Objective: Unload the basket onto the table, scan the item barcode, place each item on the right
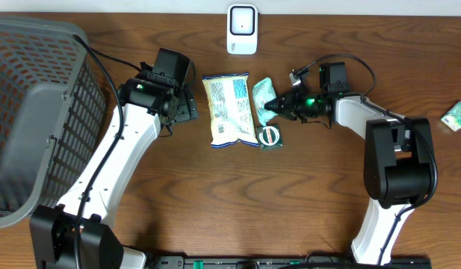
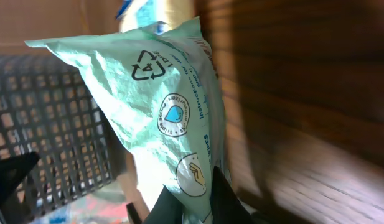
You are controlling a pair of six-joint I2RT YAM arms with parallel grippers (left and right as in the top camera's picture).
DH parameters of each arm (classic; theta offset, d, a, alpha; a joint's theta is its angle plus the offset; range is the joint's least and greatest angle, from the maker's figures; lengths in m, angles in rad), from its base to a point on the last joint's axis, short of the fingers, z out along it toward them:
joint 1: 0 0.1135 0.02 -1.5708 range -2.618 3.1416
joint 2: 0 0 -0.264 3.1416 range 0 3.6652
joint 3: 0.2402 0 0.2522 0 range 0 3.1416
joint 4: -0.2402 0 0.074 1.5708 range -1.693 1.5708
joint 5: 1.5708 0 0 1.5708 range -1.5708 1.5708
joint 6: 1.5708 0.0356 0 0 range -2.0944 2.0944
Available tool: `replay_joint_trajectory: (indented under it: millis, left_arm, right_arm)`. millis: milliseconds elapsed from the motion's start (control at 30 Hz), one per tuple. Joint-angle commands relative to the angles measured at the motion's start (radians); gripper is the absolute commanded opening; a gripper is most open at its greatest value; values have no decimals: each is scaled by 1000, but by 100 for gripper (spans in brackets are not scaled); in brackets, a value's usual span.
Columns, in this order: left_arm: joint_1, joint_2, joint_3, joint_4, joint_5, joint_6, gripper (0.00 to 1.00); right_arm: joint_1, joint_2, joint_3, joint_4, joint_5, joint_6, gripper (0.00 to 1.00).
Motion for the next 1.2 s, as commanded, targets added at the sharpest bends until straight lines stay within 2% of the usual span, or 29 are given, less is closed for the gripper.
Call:
replay_joint_trajectory:
  millis: [0,167,233,333,367,567,833,1000,1167]
  left_arm:
    - [2,-9,5,-5,-16,6,98]
    - [2,-9,5,-5,-16,6,98]
    - [2,-9,5,-5,-16,6,98]
    - [2,-9,5,-5,-16,6,98]
    - [2,-9,5,-5,-16,6,98]
    - [2,-9,5,-5,-16,6,98]
    - [2,-9,5,-5,-16,6,98]
    - [2,-9,5,-5,-16,6,98]
    - [2,-9,5,-5,-16,6,98]
  right_arm:
    - [-26,-10,-21,14,29,43,4]
    - [-79,-10,-32,8,95,42,7]
    - [-103,-10,-32,-21,178,29,22]
    - [-130,-10,-32,-63,297,23,33]
    - [-140,-10,-32,-77,335,16,39]
    - [-203,-26,2,-125,365,-38,50]
    - [-209,-159,93,-214,504,-90,49]
    - [-124,-228,99,-215,658,-154,49]
    - [13,-222,99,-222,850,-176,49]
